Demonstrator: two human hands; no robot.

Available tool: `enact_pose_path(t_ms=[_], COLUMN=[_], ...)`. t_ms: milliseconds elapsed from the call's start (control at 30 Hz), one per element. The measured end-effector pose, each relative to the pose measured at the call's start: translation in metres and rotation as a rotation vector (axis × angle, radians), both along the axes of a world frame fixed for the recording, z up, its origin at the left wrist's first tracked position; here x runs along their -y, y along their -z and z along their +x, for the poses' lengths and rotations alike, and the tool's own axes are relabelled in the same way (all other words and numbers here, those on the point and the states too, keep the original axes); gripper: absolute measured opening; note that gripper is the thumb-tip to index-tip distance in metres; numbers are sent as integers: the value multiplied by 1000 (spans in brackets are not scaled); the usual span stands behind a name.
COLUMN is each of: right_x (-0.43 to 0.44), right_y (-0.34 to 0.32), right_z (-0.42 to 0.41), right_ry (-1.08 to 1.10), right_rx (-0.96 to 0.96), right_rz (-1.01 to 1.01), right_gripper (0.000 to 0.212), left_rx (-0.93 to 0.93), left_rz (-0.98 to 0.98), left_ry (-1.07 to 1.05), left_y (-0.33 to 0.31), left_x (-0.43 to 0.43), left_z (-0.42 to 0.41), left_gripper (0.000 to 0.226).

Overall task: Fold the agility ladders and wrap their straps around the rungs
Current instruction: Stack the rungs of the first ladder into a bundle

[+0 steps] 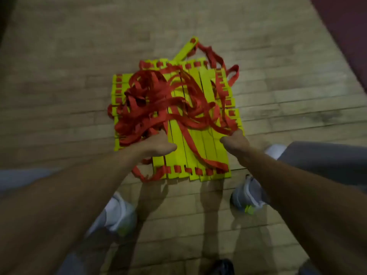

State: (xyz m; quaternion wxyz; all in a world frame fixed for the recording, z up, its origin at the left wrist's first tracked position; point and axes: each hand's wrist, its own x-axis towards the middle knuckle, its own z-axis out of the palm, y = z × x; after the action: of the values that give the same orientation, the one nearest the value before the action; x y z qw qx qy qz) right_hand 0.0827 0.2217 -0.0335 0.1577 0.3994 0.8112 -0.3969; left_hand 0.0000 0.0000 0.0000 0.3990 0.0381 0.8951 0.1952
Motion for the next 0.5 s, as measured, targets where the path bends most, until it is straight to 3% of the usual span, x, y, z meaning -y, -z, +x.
enact_pose_path(t_ms=[100,167,233,367,500], right_x=[-4,-1,5,15,28], right_y=[33,54,68,81,74], right_z=[6,15,18,25,27], right_ry=[-27,29,52,50,-67], right_rx=[174,249,280,362,341], right_rz=[33,-11,-38,-100,-92], right_gripper=[29,42,51,61,38], left_rx=[86,135,141,111,214], left_rz=[-150,-151,-124,-108,139], left_ry=[-92,-284,-454,-544,-629], left_y=[39,74,94,102,98], left_x=[6,14,17,15,13], left_z=[0,8,15,31,35], left_gripper=[61,90,100,82,83])
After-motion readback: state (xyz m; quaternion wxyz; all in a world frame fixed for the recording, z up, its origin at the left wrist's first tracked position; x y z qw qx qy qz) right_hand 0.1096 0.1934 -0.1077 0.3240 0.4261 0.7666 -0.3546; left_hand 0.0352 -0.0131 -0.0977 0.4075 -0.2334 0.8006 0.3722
